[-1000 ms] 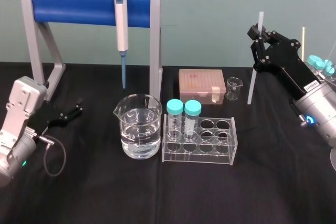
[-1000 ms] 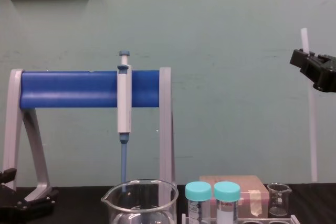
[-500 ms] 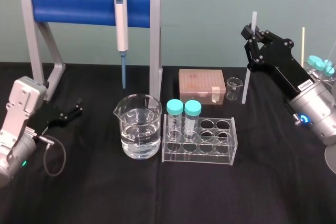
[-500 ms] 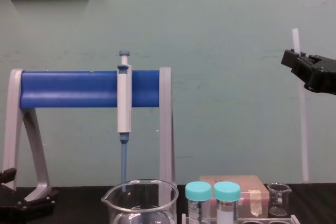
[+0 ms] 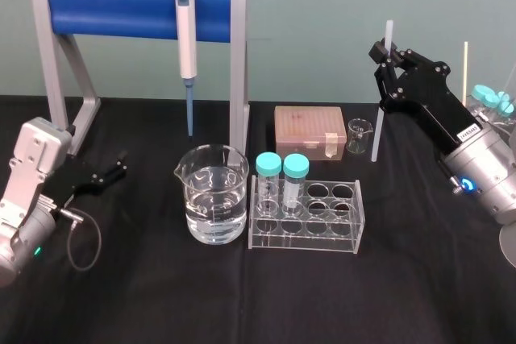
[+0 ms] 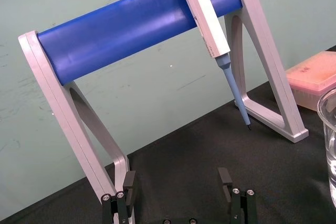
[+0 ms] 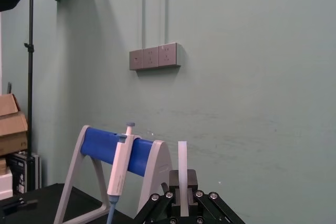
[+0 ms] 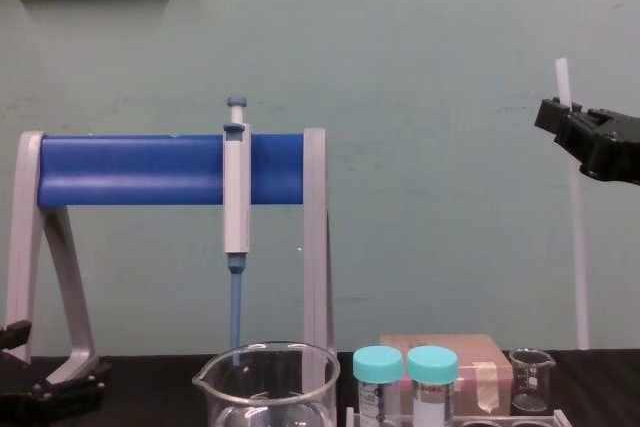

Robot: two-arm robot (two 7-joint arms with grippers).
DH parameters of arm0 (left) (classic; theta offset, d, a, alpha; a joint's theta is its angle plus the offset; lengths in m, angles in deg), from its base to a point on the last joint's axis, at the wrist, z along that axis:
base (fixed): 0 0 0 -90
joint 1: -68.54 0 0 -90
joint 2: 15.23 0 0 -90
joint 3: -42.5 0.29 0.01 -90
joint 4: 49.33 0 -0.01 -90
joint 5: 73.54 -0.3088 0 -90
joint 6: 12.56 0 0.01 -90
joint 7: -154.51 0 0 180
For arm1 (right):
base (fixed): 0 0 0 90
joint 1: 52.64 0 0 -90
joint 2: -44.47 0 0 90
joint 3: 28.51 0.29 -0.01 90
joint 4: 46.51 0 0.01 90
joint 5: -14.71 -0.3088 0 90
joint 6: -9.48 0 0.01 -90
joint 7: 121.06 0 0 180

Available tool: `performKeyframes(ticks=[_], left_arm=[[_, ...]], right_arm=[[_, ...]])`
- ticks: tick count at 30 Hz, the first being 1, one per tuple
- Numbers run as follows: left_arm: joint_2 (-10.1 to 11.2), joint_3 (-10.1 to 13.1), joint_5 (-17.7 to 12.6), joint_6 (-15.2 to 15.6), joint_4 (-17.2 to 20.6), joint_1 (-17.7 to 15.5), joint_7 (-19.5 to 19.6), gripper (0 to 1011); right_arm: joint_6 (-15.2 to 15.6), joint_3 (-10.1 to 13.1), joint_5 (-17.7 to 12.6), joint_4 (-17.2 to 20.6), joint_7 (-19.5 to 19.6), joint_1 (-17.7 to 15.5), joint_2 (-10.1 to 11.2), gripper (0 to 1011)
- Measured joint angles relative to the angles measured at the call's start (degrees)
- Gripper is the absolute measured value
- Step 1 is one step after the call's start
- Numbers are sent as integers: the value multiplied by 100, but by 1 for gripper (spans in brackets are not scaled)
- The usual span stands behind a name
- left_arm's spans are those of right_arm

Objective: Pick up the stirring rod with one hand, then place it down.

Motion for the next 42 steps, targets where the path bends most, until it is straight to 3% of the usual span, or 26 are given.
performKeyframes(ticks=[10,23,42], left_arm=[[0,0,0,0,0,0,0,1001],[0,0,0,0,0,0,0,1000],[0,0,0,0,0,0,0,1000]], right_arm=[[26,-40,-98,-86,-139,29,45,73],[84,-301,-554,-520,-814,224,230,73],[-131,-634,-719,-1168,-1059,609,55,73]])
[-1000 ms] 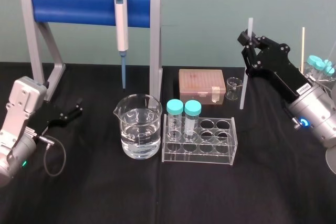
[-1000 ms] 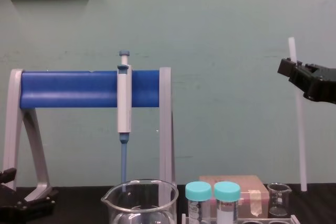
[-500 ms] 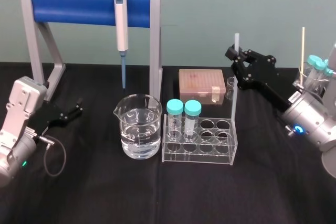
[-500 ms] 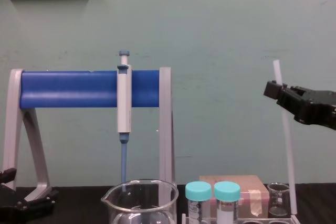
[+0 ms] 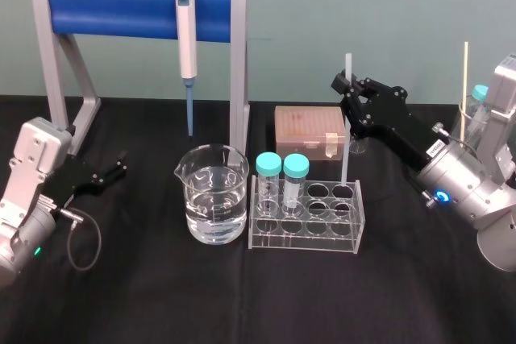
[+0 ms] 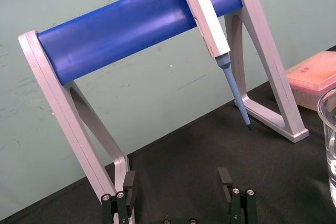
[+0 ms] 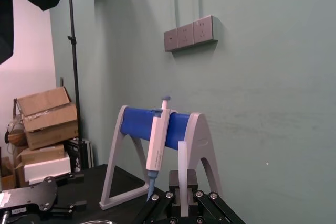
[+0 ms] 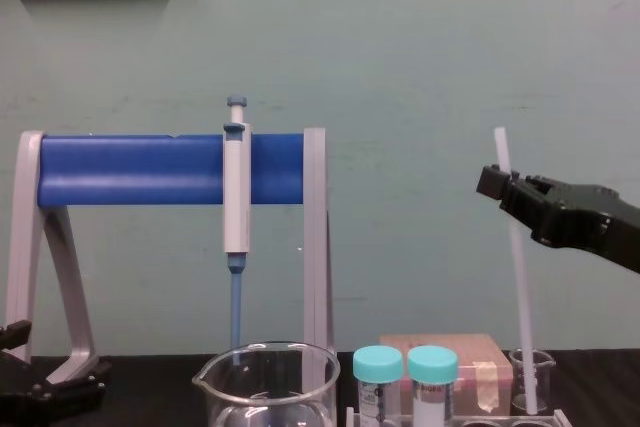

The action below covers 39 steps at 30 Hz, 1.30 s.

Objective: Pick up the stirring rod with one hand, then place it down.

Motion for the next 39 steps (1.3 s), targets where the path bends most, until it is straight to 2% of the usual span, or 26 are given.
performKeyframes(ticks=[12,30,39], left_arm=[[0,0,0,0,0,0,0,1000],[0,0,0,0,0,0,0,1000],[0,0,0,0,0,0,0,1000]], right_arm=[[-17,-89,46,-324,48,95,-90,73],[60,-146,149,-441,199,-7,-146,73],[-120,-132,303,-594,266,-22,-213,73]])
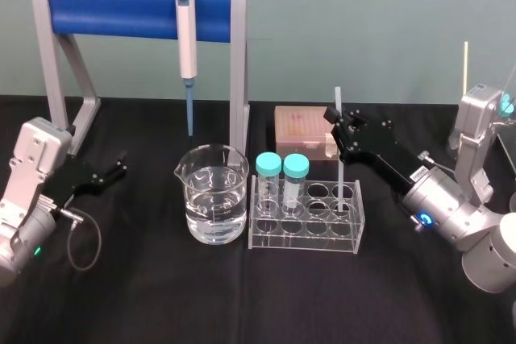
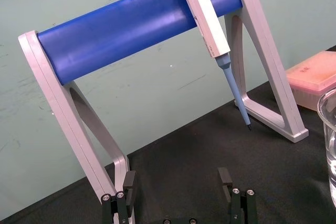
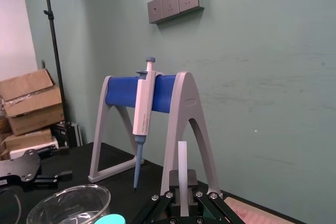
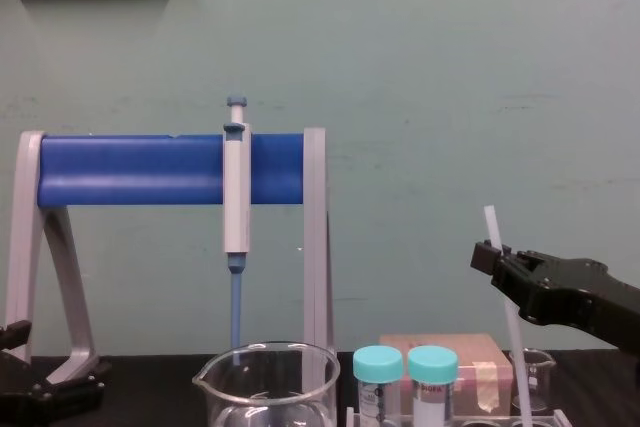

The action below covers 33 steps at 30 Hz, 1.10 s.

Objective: Pick up the stirring rod with one hand, then place it down.

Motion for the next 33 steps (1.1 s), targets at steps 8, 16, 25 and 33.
performKeyframes(ticks=[8,16,25,33], left_arm=[[0,0,0,0,0,0,0,1000],[0,0,0,0,0,0,0,1000],[0,0,0,0,0,0,0,1000],[0,0,0,0,0,0,0,1000]], right_arm=[[-314,99,-76,-186,-129,-33,-136,73],[-468,169,-113,-262,-207,-75,-205,73],[-477,174,-10,-340,-205,-100,-212,73],[-470,182,66,-404,-177,-110,-224,73]])
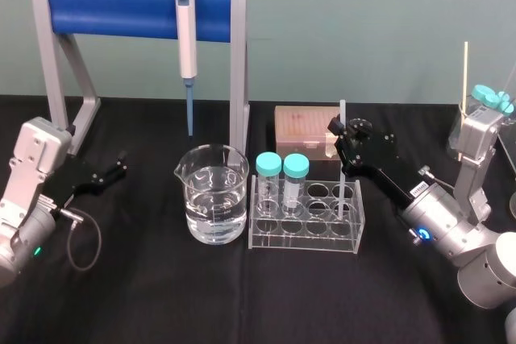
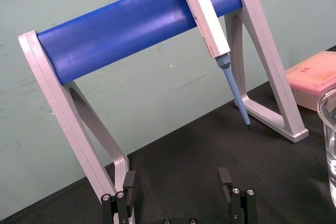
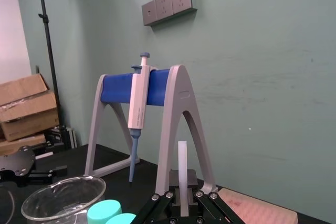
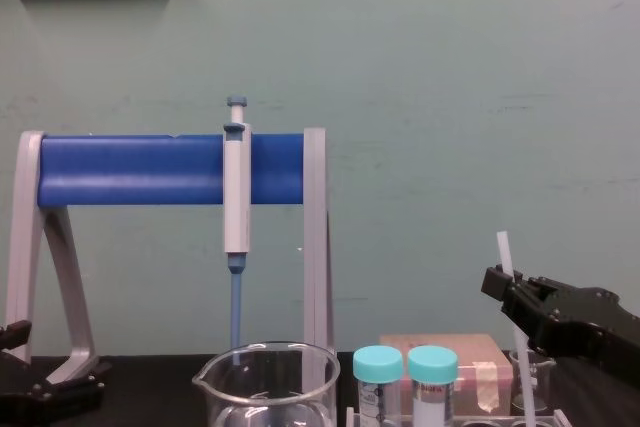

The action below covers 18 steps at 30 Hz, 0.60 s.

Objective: Pick up the stirring rod with one hand, then place it down.

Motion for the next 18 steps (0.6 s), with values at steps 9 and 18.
performKeyframes(ticks=[9,18], left_arm=[[0,0,0,0,0,0,0,1000],[0,0,0,0,0,0,0,1000]], right_arm=[[26,8,48,-12,46,-1,-9,73],[29,6,43,-12,45,2,-6,136]])
